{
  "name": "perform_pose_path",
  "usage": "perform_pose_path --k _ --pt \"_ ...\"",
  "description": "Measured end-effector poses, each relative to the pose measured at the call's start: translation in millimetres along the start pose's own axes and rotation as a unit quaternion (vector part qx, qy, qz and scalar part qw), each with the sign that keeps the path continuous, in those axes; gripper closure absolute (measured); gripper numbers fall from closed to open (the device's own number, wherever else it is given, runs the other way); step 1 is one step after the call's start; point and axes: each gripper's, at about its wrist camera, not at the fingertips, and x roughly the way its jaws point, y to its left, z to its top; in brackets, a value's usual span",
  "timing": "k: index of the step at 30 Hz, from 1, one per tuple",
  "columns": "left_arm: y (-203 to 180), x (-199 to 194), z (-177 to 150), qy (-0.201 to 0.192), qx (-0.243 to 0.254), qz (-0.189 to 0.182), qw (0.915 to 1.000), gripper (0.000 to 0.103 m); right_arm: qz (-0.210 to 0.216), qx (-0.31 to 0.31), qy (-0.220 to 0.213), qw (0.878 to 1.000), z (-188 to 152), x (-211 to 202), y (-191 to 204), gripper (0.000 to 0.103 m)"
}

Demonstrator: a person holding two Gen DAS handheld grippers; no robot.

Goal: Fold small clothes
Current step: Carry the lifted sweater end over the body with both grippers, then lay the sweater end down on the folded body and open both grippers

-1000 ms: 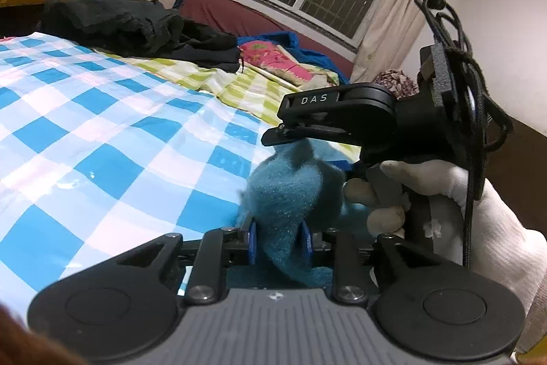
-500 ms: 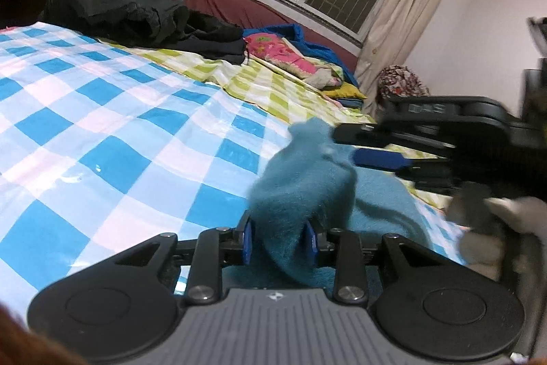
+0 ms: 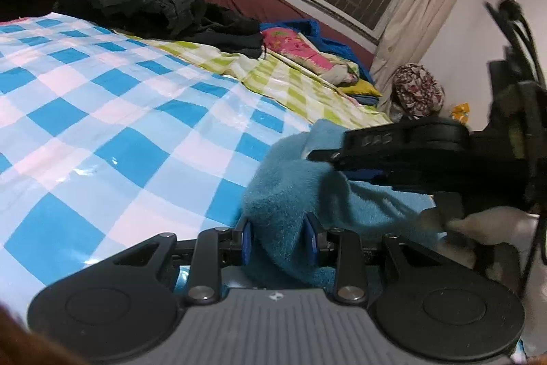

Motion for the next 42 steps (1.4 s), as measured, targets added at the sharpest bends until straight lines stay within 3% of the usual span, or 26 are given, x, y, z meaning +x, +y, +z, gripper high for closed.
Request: perform_pose_path --k 4,14,20,28,42 --pt "3 -6 6 -0.014 0.001 0.002 0.9999 0.064 -0.012 -0.051 0.009 0.999 -3 14 17 0.078" --pt "-16 -23 16 -0.085 0.079 0.017 0.9931 0.064 0.007 -0.061 0.007 0.998 -6 17 13 0.078" --pt "-22 3 14 -0.059 0.102 0.038 0.9924 0.065 0.007 -0.069 0.003 0.998 -6 16 14 0.078" --pt "-14 21 11 -0.024 0.091 0.058 0.9939 0.063 0.003 -0.085 -0.002 0.996 -9 16 17 0.078" --pt "-13 27 5 -0.006 0.097 0.068 0.9929 0.062 -0.013 -0.117 0.0 0.993 -12 16 27 0.076"
